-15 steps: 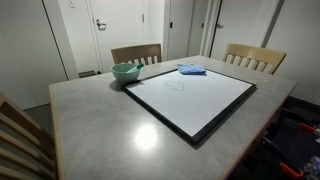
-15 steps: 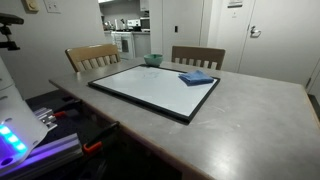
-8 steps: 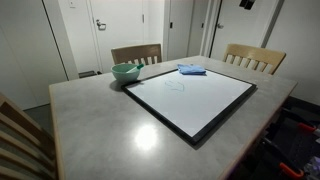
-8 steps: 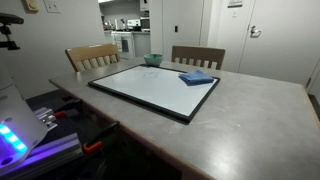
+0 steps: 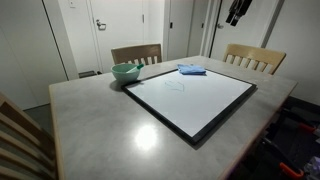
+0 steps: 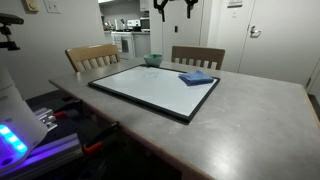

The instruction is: Use the blue cloth to wipe the whiteboard

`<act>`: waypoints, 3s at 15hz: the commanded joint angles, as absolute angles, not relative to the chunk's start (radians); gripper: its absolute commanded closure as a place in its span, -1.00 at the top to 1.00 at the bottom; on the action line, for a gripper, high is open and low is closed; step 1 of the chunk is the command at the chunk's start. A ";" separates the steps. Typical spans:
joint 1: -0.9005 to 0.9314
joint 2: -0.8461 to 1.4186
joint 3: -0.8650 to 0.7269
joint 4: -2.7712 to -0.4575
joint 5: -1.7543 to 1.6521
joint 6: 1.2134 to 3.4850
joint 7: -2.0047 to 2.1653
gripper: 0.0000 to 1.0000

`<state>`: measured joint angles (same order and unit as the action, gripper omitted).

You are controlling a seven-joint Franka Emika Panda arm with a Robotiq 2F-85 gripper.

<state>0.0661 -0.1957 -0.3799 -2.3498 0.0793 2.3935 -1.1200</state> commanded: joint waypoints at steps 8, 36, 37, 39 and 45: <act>-0.033 -0.018 -0.307 -2.220 0.225 2.315 -1.297 1.00; -0.264 0.775 -0.013 -1.545 0.089 2.302 -1.365 1.00; -0.263 0.782 -0.010 -1.542 0.082 2.302 -1.364 1.00; -0.259 0.793 -0.005 -1.539 0.070 2.306 -1.360 1.00; -0.260 0.814 -0.004 -1.547 0.044 2.322 -1.337 1.00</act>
<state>-0.2475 0.7895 -0.0150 -1.5724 0.0701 2.3265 -1.3543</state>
